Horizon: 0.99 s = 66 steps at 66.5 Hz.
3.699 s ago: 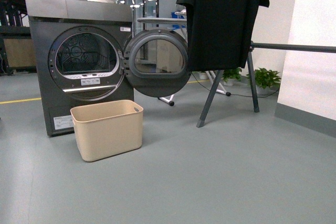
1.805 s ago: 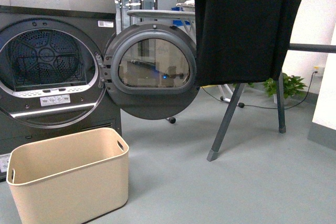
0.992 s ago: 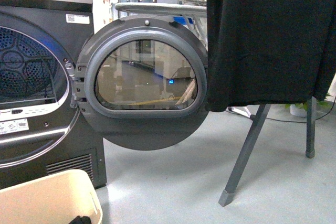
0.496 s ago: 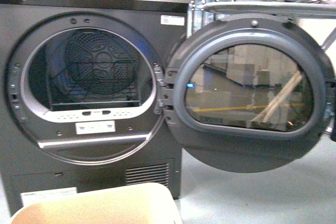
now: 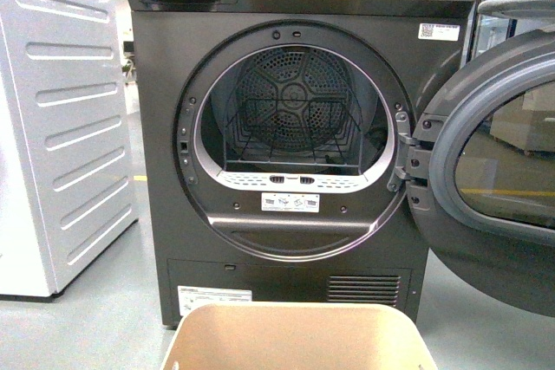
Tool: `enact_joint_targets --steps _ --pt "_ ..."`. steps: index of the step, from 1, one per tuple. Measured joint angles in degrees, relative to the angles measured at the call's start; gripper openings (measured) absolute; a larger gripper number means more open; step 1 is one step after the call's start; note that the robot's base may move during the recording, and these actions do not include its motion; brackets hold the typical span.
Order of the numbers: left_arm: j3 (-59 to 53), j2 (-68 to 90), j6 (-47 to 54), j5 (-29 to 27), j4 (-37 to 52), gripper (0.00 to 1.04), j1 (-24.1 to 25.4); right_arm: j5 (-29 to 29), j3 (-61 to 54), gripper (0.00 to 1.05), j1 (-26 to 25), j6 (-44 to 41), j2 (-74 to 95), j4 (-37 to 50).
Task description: Move hamper under clothes hanger
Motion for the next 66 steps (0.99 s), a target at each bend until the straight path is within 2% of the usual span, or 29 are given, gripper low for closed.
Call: enact_joint_targets --steps 5,7,10,13,18,23,28,33,37,45,66 --pt "0.04 0.11 -0.04 -0.28 -0.11 0.98 -0.04 -0.02 0.0 0.97 0.0 0.0 0.0 0.0" --pt "1.07 1.53 -1.68 -3.13 -3.1 0.98 -0.74 0.0 0.0 0.97 0.0 0.0 0.0 0.0" --pt "5.4 10.38 -6.62 -7.17 -10.71 0.98 -0.35 -6.84 2.49 0.97 -2.38 1.07 3.54 -5.4" --pt "8.13 19.19 -8.46 -6.54 -9.94 0.98 1.55 -15.37 5.88 0.97 -4.61 1.62 11.76 -6.78" --pt "12.66 32.28 -8.72 -4.48 -3.23 0.98 4.17 -18.82 11.67 0.97 -4.55 1.97 25.66 -1.25" --pt "18.82 46.12 -8.55 -2.16 3.67 0.98 5.7 -18.14 18.21 0.97 -2.78 2.08 39.15 4.13" --pt "26.49 60.57 -7.32 -0.2 5.75 0.98 5.75 -16.22 24.17 0.97 0.0 2.21 52.37 5.9" --pt "34.77 74.47 -5.05 -1.53 4.68 0.98 4.61 -13.03 29.11 0.97 3.19 1.77 64.98 7.39" --pt "41.09 84.37 -3.08 -4.81 6.29 0.98 3.39 -10.49 33.33 0.97 4.98 1.64 74.03 9.97" --pt "49.37 96.85 -2.32 -8.7 7.23 0.98 0.57 -7.06 40.04 0.97 6.88 1.84 86.07 12.55" --pt "63.87 117.44 -3.02 -10.54 8.39 0.98 -7.76 -2.14 55.32 0.97 9.38 1.68 110.42 14.1"
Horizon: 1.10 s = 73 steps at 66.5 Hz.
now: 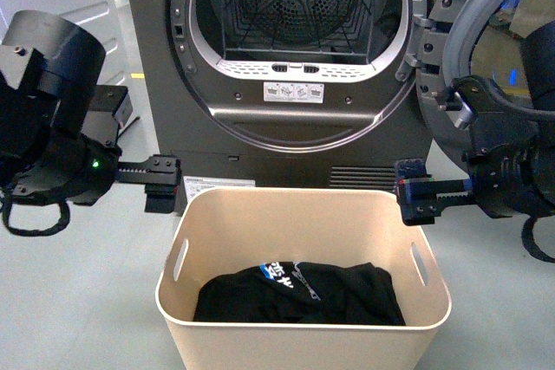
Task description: Move hamper under clothes hanger
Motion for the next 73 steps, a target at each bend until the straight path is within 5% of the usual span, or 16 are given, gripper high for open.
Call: enact_joint_targets --steps 32,73 --pt "9.99 16.46 -2.71 1.11 3.48 0.98 -1.14 2.51 16.76 0.97 1.01 -3.15 20.15 -3.26" --pt "15.76 24.79 -3.15 2.45 6.84 0.98 -2.82 5.49 29.22 0.97 -4.96 -4.9 34.23 -4.55"
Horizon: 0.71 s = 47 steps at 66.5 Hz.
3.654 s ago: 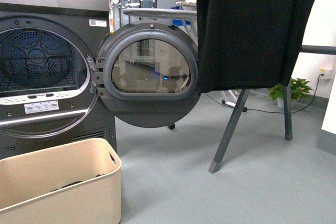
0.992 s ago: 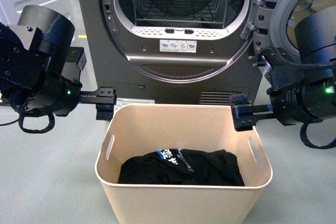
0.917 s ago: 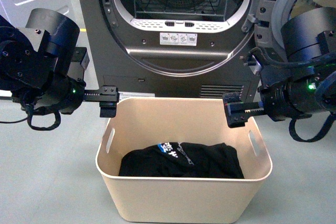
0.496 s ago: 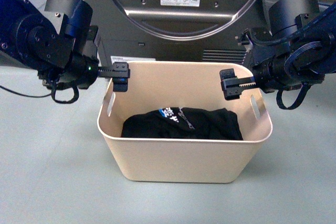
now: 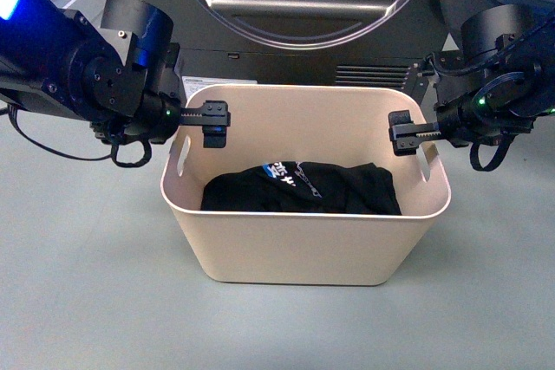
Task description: Move hamper under clothes hanger
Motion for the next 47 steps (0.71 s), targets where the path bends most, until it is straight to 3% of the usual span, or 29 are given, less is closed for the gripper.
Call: enact_joint_targets --steps 4,12,19,39,42,47 --pt "0.37 0.74 -0.09 -0.5 0.0 0.96 -0.2 0.13 0.26 0.95 -0.15 0.13 0.48 -0.02" --pt "0.96 2.01 -0.46 -1.01 -0.48 0.78 -0.59 0.39 0.48 0.78 -0.31 0.2 1.36 -0.37" --pt "1.25 2.82 -1.05 -1.05 -0.96 0.55 -1.07 0.74 0.46 0.55 -0.31 0.26 2.08 -0.85" --pt "1.22 2.82 -1.14 -2.32 -1.46 0.1 -1.31 0.28 -0.35 0.12 0.2 0.55 2.08 -0.44" --pt "1.03 2.51 -1.11 -2.14 -1.49 0.04 -1.2 0.0 -0.74 0.05 0.22 0.79 1.84 -0.28" --pt "0.55 1.9 -0.94 -2.08 -1.6 0.04 -1.11 -0.2 -1.53 0.02 0.22 1.27 1.22 -0.2"
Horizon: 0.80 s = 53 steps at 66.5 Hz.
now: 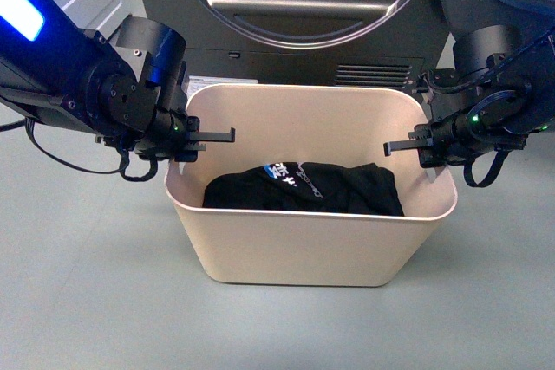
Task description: Move hamper under clothes hanger
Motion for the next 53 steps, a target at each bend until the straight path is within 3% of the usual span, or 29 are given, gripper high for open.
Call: enact_joint_targets --steps 53 --pt "-3.69 -7.89 1.27 -1.66 -1.01 0.04 -0.44 -2.14 -7.5 0.02 -0.79 0.7 -9.11 1.84"
